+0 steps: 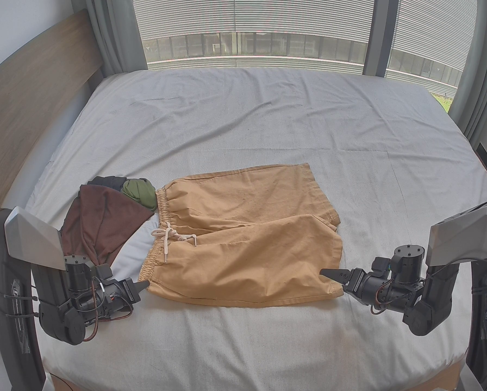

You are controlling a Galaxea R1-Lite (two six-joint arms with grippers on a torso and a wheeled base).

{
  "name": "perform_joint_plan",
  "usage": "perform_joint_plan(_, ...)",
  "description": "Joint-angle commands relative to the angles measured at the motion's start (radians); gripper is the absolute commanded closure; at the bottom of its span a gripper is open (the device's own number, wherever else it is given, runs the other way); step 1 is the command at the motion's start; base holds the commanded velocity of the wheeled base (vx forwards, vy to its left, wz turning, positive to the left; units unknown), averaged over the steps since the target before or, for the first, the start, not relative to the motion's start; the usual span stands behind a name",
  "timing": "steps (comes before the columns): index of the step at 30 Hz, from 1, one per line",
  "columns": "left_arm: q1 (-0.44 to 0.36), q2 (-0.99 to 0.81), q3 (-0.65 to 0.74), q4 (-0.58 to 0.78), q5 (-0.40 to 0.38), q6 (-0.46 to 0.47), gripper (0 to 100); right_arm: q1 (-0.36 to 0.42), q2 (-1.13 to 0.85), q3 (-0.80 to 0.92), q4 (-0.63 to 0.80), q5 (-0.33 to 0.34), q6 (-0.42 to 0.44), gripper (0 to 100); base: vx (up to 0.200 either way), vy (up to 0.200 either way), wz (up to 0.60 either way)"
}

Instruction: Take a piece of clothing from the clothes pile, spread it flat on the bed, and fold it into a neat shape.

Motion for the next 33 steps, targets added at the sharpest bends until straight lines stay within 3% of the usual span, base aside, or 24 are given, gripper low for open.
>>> perform_joint_plan(1, 0.000, 0.002, 0.000, -0.001, 0.000, 0.000, 100, 0.002, 0.006, 0.004, 0.000, 0.000, 0.000, 0, 0.000, 0.000, 0.00)
perform_joint_plan(3, 0.000, 0.004, 0.000, -0.001, 0.000, 0.000, 100, 0.002, 0.006, 0.015, -0.002, 0.000, 0.000, 0, 0.000, 0.000, 0.00)
perform_joint_plan(4, 0.000, 0.004, 0.000, -0.001, 0.000, 0.000, 100, 0.003, 0.006, 0.015, -0.002, 0.000, 0.000, 100, 0.000, 0.000, 0.00)
perform_joint_plan(24, -0.012, -0.004, 0.003, -0.002, -0.006, -0.006, 100, -0.004, -0.014, 0.093, 0.014, 0.000, -0.009, 100, 0.000, 0.000, 0.00)
perform_joint_plan(33, -0.015, -0.033, 0.040, -0.002, -0.052, -0.005, 100, -0.040, -0.031, 0.135, 0.044, -0.001, -0.080, 100, 0.000, 0.000, 0.00)
